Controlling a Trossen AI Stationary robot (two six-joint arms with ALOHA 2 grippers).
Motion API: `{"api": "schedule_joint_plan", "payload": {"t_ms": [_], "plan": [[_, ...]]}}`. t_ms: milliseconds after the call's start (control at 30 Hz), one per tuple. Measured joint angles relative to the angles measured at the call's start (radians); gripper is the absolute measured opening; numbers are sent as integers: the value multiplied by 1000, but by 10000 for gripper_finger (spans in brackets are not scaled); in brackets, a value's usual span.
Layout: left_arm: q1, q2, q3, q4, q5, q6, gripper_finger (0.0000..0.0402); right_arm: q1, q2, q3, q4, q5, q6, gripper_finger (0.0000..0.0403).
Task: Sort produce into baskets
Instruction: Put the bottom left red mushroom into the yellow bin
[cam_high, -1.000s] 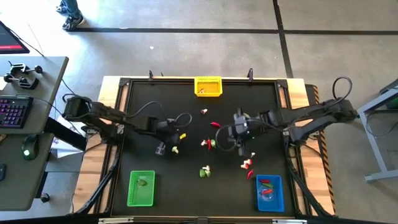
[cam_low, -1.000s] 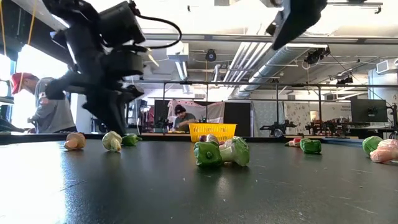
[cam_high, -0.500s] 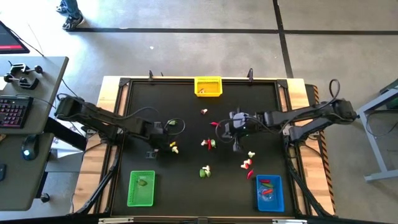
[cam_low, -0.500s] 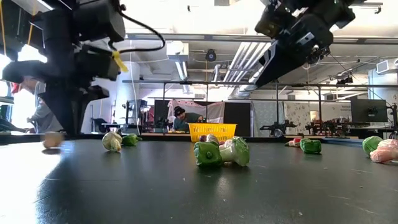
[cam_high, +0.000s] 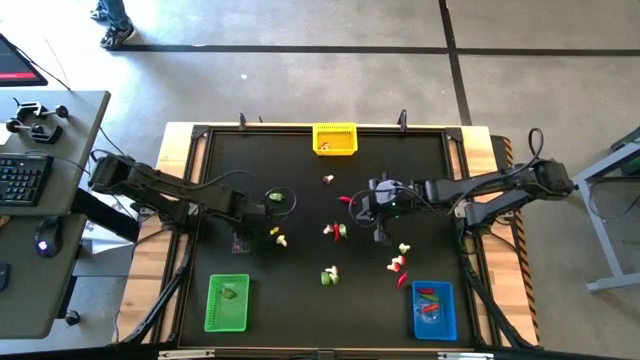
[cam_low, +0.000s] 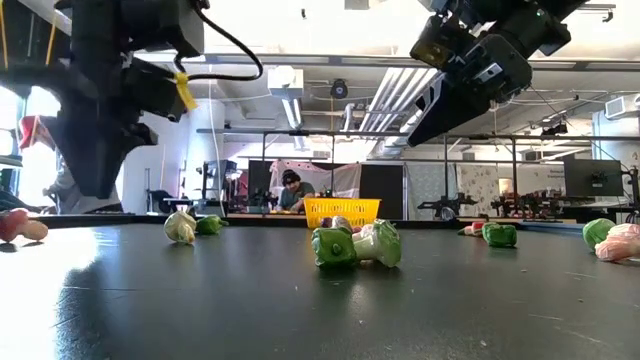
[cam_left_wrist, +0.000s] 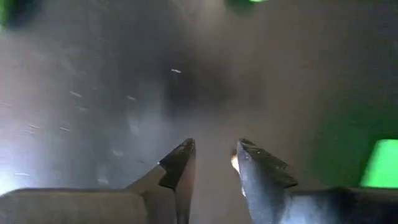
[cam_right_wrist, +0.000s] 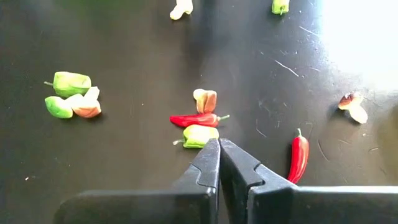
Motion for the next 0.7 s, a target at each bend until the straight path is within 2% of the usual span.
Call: {"api": "schedule_joint_plan", "payload": {"t_ms": [67,133,500,700], "plan": [[-4,0,2,-16,45,-21,120,0,0,0,0,0,0,0],[-18,1,1,-31,49,-18,128,0,0,0,0,0,0,0],[-128,3,0,-95,61,150,136,0,0,0,0,1,-10,0],[-159,14,-58,-93,60,121,136,0,0,0,0,15,-12,0]]}}
